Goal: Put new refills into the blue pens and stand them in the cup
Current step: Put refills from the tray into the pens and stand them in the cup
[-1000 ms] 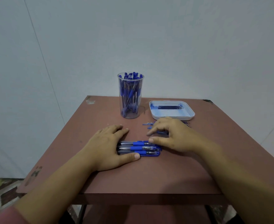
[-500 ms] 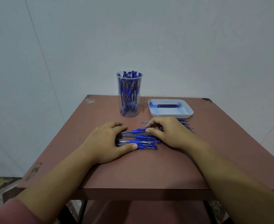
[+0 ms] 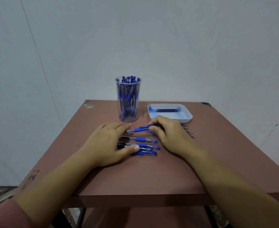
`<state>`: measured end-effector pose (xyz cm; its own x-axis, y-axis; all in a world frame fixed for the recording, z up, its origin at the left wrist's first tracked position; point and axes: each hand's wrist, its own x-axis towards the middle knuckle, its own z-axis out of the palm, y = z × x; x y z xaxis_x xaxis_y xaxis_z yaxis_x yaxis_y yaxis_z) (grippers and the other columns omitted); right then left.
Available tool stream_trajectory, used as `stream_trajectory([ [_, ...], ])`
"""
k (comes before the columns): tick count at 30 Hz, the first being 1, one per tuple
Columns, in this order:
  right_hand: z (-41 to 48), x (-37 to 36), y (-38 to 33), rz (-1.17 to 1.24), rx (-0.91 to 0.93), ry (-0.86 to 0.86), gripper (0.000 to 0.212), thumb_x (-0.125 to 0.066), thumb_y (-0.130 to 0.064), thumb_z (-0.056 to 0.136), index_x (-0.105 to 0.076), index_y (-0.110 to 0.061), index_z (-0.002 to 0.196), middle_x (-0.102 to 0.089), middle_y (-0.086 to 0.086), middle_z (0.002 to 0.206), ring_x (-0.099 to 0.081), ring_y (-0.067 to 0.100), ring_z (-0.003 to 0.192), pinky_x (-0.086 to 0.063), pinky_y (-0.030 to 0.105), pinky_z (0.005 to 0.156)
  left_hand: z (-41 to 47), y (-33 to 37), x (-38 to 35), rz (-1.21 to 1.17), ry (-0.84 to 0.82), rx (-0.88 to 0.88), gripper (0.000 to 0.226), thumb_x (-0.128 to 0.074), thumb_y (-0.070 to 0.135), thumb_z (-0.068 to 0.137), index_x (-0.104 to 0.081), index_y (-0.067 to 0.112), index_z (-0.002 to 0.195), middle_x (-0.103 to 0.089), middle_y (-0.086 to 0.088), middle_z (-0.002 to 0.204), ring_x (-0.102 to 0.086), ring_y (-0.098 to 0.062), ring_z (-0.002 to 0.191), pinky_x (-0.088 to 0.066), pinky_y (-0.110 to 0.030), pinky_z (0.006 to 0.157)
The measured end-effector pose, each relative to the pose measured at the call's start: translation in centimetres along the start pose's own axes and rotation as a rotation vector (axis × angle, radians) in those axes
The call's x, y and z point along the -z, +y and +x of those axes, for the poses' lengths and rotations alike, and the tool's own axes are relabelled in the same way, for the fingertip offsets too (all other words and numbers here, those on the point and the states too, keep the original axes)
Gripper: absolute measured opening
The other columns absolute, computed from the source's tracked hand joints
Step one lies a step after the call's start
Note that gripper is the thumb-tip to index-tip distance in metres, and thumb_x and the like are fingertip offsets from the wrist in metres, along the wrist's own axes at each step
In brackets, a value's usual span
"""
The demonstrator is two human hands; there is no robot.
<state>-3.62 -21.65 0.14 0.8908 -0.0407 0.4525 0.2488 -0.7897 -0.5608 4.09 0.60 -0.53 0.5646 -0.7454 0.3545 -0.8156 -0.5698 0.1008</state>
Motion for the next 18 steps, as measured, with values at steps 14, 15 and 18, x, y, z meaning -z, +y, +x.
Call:
stream_trajectory([
  [14, 0.6, -0.7, -0.6, 0.197, -0.118, -0.013, 0.008, -0.061, -0.022, 0.094, -0.067, -0.027, 0.094, -0.07, -0.005, 0.085, -0.065, 0.011, 0.083, -0.054, 0.031, 0.079, 1.1, -0.5, -0.8, 0.0, 0.289, -0.234, 0.048, -0.049, 0.012, 0.088, -0.059, 0.033, 0.13, -0.068, 0.009, 0.1, -0.065, -0.016, 0.079, -0.051, -0.031, 0.051],
  [15, 0.7, -0.6, -0.6, 0.209, -0.119, -0.017, 0.008, -0.061, -0.021, 0.094, -0.068, -0.025, 0.094, -0.071, -0.005, 0.085, -0.065, 0.011, 0.083, -0.054, 0.03, 0.079, 1.1, -0.5, -0.8, 0.011, 0.285, -0.241, 0.049, -0.047, 0.013, 0.088, -0.058, 0.033, 0.131, -0.067, 0.008, 0.097, -0.064, -0.016, 0.075, -0.049, -0.03, 0.049],
  [18, 0.8, -0.1, -0.8, 0.189, -0.083, -0.025, 0.009, -0.062, -0.017, 0.094, -0.07, -0.022, 0.094, -0.07, -0.006, 0.083, -0.064, 0.007, 0.08, -0.052, 0.025, 0.076, 1.1, -0.5, -0.6, 0.002, 0.262, -0.254, 0.053, -0.04, 0.014, 0.087, -0.056, 0.033, 0.134, -0.066, 0.007, 0.091, -0.061, -0.015, 0.067, -0.049, -0.031, 0.046],
])
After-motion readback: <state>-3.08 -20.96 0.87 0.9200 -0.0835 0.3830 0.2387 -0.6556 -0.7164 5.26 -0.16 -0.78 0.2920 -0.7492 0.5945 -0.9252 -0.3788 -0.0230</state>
